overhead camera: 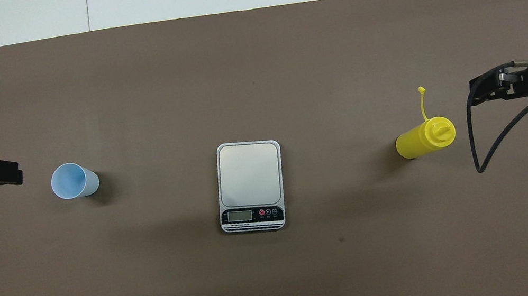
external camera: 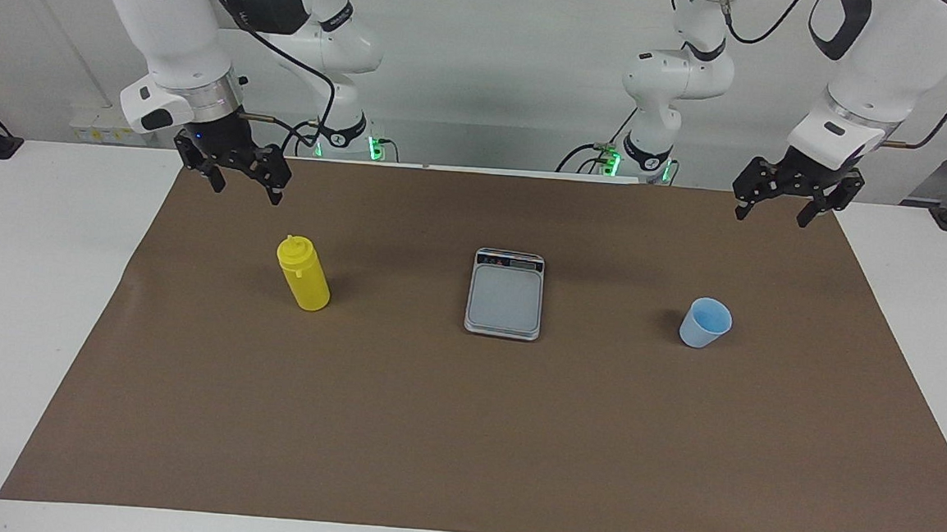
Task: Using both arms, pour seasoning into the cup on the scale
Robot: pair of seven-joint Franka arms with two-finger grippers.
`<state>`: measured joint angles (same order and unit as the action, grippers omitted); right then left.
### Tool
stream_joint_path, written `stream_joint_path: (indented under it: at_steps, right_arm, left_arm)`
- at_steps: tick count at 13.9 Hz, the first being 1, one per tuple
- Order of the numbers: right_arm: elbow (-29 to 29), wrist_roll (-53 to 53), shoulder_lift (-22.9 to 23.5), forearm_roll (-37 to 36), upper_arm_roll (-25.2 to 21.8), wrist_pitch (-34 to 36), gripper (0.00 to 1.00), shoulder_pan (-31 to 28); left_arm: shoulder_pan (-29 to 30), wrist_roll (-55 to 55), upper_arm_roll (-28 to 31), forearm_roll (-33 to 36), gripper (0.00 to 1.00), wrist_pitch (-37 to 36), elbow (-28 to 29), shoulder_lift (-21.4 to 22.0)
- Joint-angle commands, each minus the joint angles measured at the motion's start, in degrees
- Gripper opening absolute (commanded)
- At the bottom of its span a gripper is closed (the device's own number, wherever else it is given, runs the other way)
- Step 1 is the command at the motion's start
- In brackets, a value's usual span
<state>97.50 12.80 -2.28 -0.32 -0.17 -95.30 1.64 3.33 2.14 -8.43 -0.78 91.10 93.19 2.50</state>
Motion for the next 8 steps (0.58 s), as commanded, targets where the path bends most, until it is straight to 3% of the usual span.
stream_joint_path:
  at_steps: [1,8]
  right_arm:
    - [1.1,-0.9,-1.0,0.0,0.2,-1.0,1.00,-0.3]
    - [1.1,-0.8,-1.0,0.0,0.1,-0.4,1.00,-0.6]
  left_arm:
    - [-0.3,0.5,0.3,0.4,1.00,-0.3,1.3,1.5]
    - [0.4,0.2,0.3,0.3,1.00,2.4,4.1,2.5]
